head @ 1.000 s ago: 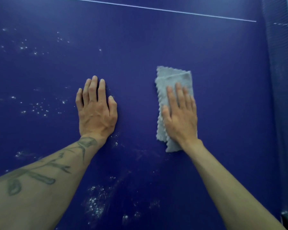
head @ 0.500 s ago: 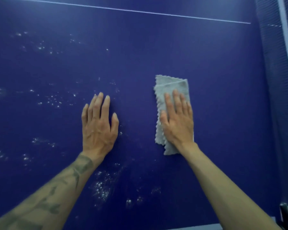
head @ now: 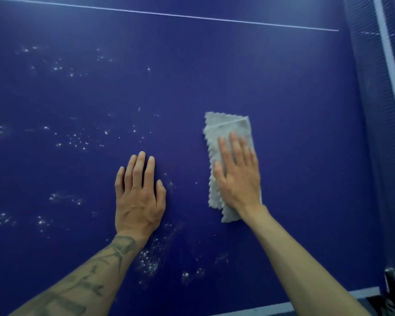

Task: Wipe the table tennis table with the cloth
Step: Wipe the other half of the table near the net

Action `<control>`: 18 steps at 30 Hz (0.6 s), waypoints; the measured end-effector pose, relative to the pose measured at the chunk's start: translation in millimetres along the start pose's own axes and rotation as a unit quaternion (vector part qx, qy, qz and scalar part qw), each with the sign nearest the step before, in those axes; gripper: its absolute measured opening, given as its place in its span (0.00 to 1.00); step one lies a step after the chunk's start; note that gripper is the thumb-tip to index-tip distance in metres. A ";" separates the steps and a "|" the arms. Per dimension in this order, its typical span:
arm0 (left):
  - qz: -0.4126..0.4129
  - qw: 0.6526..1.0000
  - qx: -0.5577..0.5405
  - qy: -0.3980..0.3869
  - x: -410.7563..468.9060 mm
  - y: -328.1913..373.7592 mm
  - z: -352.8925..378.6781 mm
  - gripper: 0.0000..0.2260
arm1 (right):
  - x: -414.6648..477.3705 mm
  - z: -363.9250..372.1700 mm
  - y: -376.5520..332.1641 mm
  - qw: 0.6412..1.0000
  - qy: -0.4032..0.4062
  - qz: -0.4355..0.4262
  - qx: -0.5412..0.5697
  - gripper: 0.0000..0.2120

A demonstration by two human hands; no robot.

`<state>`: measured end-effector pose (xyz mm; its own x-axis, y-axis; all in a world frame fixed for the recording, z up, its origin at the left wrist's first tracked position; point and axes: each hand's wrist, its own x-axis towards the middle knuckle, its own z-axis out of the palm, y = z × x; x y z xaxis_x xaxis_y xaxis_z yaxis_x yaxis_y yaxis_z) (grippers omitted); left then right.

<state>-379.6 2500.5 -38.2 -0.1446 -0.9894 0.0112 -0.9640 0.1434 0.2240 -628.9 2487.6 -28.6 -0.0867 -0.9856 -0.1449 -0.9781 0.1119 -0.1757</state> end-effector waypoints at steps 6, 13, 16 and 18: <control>0.005 1.000 0.000 0.011 1.1 1.8 0.2 0.25 | 32.8 12.3 -59.8 0.999 0.035 0.029 0.017 0.31; -0.001 1.000 -0.006 0.004 1.8 2.9 -3.3 0.25 | -25.1 13.2 -28.3 0.997 0.011 -0.069 -0.012 0.31; -0.003 1.000 -0.005 0.004 1.2 3.1 -3.2 0.25 | -1.3 1.0 -0.1 0.999 0.013 0.040 -0.003 0.31; -0.002 1.000 -0.004 0.005 1.2 3.0 -3.3 0.25 | 22.3 -1.9 -11.5 0.997 0.027 0.077 0.009 0.31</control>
<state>-382.0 2499.6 -34.3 -0.1379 -0.9902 0.0208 -0.9628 0.1390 0.2318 -620.0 2464.1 -28.0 -0.2465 -0.9617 -0.1197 -0.9486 0.2648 -0.1735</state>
